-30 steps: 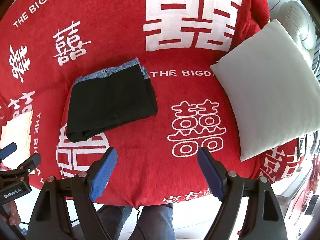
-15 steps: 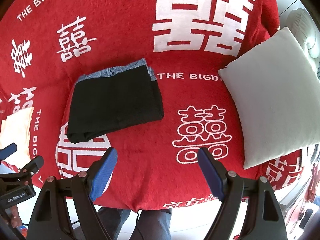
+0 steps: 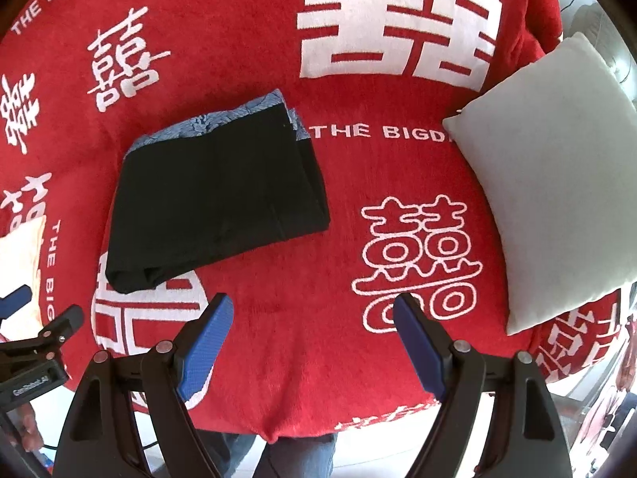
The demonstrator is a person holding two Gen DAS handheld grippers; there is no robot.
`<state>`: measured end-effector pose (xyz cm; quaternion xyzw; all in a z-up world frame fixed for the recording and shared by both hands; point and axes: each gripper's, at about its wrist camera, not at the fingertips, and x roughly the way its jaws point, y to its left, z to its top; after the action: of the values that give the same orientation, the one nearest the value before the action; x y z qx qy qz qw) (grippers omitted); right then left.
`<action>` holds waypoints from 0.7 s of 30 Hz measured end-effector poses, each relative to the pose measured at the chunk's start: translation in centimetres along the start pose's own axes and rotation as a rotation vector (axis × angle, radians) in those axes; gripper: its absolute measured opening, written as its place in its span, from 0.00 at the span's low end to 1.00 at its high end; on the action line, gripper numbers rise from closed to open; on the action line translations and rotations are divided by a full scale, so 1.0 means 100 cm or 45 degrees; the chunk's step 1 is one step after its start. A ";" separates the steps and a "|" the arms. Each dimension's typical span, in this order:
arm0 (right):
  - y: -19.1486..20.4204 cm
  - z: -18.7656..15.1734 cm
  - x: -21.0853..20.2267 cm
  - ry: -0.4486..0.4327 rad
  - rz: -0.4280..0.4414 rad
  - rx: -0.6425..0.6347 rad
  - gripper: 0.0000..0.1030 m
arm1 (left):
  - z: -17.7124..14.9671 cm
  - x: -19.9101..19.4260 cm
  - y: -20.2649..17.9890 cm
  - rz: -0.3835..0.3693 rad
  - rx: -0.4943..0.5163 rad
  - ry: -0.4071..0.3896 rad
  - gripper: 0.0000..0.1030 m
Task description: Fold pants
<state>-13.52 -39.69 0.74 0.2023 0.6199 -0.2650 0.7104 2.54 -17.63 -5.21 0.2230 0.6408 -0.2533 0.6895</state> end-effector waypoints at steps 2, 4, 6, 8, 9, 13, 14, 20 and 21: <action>0.000 0.004 0.009 -0.011 0.007 -0.005 0.82 | 0.005 0.010 -0.001 0.005 -0.017 0.005 1.00; 0.000 0.010 0.020 -0.010 0.013 -0.014 0.82 | 0.010 0.021 0.000 0.005 -0.059 0.005 1.00; 0.000 0.017 0.032 -0.008 0.020 -0.021 0.82 | 0.015 0.032 0.000 0.006 -0.100 0.014 1.00; 0.000 0.024 0.044 -0.017 0.036 -0.023 0.82 | 0.018 0.040 -0.001 0.007 -0.125 0.007 1.00; 0.000 0.026 0.048 -0.020 0.041 -0.025 0.82 | 0.020 0.044 -0.001 0.012 -0.137 0.002 1.00; 0.004 0.036 0.065 -0.027 0.064 -0.081 0.82 | 0.026 0.061 -0.001 0.027 -0.191 0.011 1.00; 0.005 0.038 0.067 -0.031 0.063 -0.098 0.82 | 0.027 0.064 0.000 0.031 -0.198 0.012 1.00; 0.004 0.048 0.078 -0.010 0.096 -0.140 0.82 | 0.035 0.072 0.002 0.060 -0.231 0.009 1.00; 0.004 0.049 0.079 -0.007 0.099 -0.144 0.82 | 0.035 0.072 0.003 0.067 -0.231 0.010 1.00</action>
<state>-8.78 -43.36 -6.35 0.1852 0.6235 -0.2023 0.7321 5.80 -20.14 -12.14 0.1774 0.6577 -0.1753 0.7108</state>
